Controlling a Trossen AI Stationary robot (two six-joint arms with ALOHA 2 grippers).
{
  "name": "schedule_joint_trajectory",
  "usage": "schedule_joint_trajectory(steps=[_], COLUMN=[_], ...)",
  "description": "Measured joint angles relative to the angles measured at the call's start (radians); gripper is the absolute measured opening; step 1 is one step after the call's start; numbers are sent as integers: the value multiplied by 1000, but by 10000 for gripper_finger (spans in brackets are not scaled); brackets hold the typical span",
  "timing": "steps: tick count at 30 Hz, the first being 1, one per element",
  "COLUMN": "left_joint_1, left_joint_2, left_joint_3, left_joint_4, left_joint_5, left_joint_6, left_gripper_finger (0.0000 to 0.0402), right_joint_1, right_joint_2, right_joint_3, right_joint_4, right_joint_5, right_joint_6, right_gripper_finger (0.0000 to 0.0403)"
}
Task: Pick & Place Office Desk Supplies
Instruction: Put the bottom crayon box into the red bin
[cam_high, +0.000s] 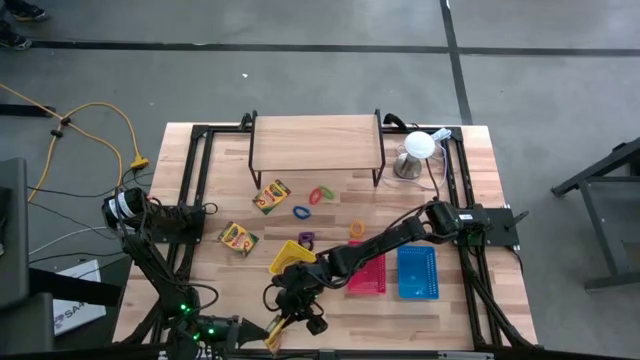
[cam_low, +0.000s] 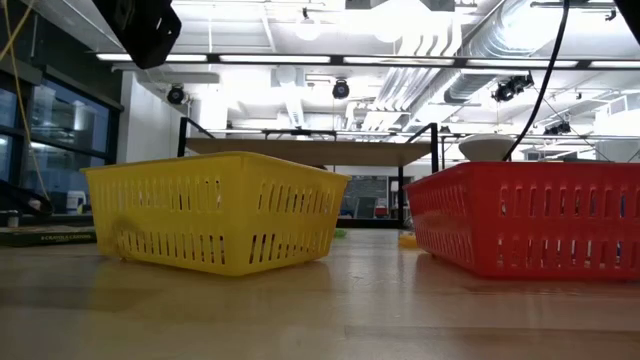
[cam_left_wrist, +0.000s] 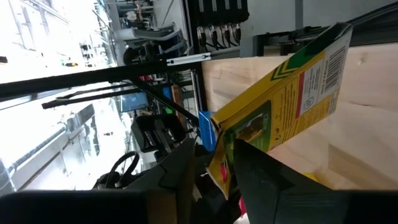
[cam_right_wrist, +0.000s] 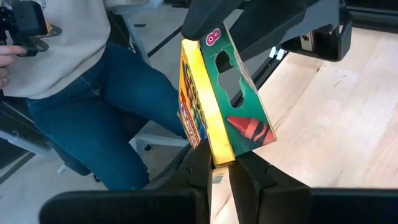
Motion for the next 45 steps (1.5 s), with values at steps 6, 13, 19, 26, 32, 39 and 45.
schedule_joint_trajectory(steps=[6, 13, 19, 26, 32, 39, 45], left_joint_1=[0, 0, 0, 22, 45, 57, 64], left_joint_2=[0, 0, 0, 0, 0, -7, -20], left_joint_3=[0, 0, 0, 0, 0, 0, 0], left_joint_4=[0, -1, -17, -140, -180, -180, -181], left_joint_5=[-1, -29, -51, -51, -79, -127, -135], left_joint_6=[-21, -51, -89, -201, -234, -233, -235], left_gripper_finger=[105, 105, 105, 105, 105, 105, 105], right_joint_1=[0, 1, 1, 1, 4, 17, 31], right_joint_2=[0, 0, 0, 0, -13, -91, -140], right_joint_3=[0, 1, 1, 1, 1, 1, 2], right_joint_4=[-9, -46, -73, -110, -173, -325, -453], right_joint_5=[-4, -5, -35, -55, -42, 42, 80], right_joint_6=[3, 38, 78, 108, 108, 80, 111], right_gripper_finger=[19, 18, 17, 17, 17, 17, 17])
